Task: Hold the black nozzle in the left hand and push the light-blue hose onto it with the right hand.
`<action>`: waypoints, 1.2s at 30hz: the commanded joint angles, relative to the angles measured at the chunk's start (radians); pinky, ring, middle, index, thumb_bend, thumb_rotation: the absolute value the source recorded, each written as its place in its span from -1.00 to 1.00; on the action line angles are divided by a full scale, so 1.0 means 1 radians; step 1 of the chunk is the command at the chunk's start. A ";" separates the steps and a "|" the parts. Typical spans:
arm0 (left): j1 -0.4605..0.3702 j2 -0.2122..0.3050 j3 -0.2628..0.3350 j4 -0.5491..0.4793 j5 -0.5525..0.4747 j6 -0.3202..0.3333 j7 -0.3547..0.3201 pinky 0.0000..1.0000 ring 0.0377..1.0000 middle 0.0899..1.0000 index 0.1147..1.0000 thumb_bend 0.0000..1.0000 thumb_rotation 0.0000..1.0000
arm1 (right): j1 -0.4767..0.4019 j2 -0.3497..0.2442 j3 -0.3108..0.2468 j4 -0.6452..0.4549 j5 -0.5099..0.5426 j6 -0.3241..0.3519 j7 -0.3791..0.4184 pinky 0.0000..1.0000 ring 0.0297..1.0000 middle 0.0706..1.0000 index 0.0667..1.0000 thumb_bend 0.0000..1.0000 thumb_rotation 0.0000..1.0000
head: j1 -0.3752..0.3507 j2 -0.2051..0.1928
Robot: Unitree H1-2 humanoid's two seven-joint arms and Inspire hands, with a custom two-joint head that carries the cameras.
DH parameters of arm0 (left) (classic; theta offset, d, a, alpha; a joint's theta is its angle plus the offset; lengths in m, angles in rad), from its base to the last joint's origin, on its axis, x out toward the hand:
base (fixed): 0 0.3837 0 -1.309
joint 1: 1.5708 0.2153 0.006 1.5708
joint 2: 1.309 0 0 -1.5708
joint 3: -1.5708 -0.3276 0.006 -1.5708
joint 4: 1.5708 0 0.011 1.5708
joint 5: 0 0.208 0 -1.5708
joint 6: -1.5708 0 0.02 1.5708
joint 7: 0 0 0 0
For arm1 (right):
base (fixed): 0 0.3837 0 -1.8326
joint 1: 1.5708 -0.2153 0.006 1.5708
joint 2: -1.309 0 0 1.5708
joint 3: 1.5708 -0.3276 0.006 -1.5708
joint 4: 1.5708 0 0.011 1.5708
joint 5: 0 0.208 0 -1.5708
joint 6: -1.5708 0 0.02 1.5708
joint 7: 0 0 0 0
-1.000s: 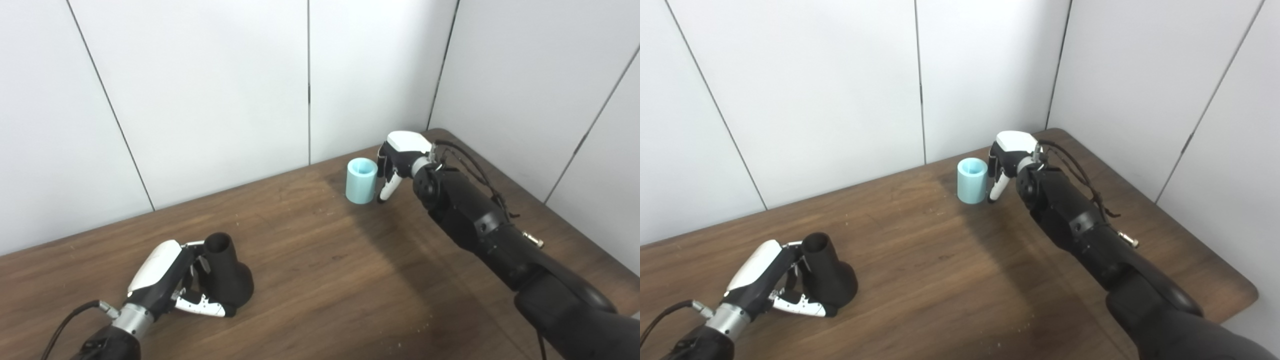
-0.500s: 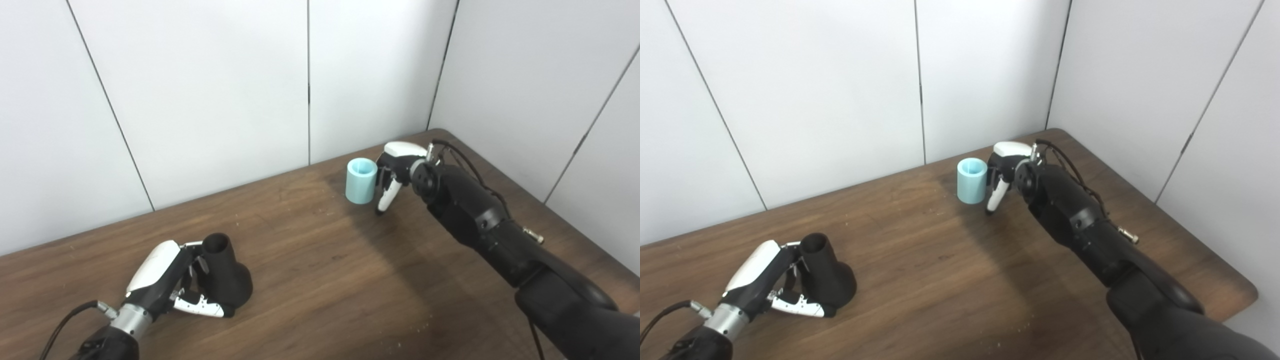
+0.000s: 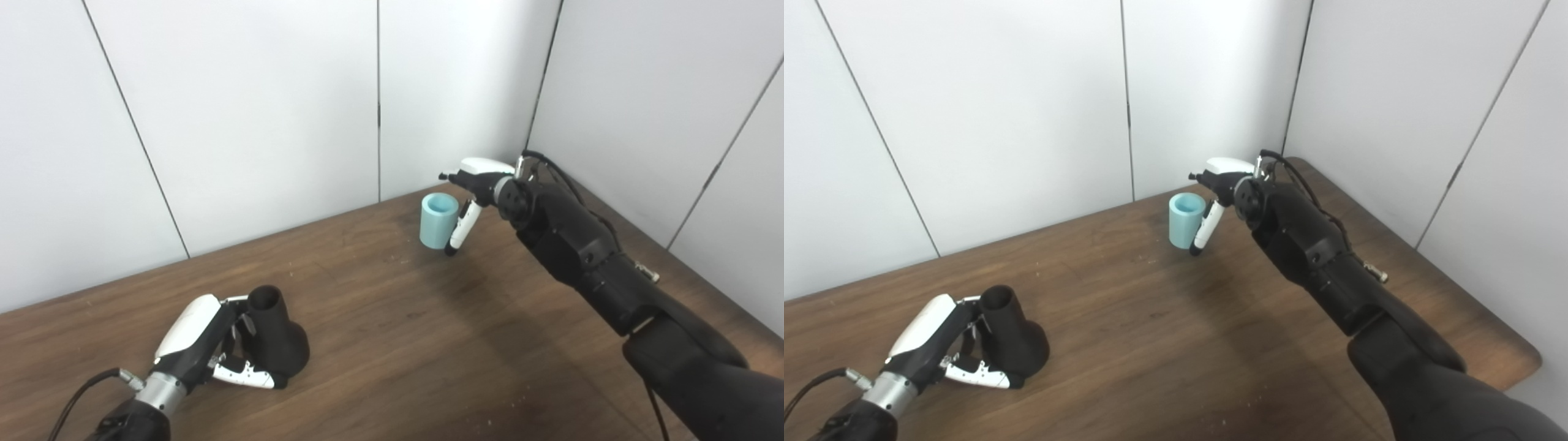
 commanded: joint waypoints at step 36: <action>0.085 0.057 -0.024 0.059 0.059 0.094 -0.064 -0.20 -0.07 -0.14 -0.17 0.05 -1.00 | -0.080 -0.010 0.037 0.005 0.021 -0.059 -0.101 0.32 0.50 0.56 0.60 0.83 -0.70 | 0.011 0.010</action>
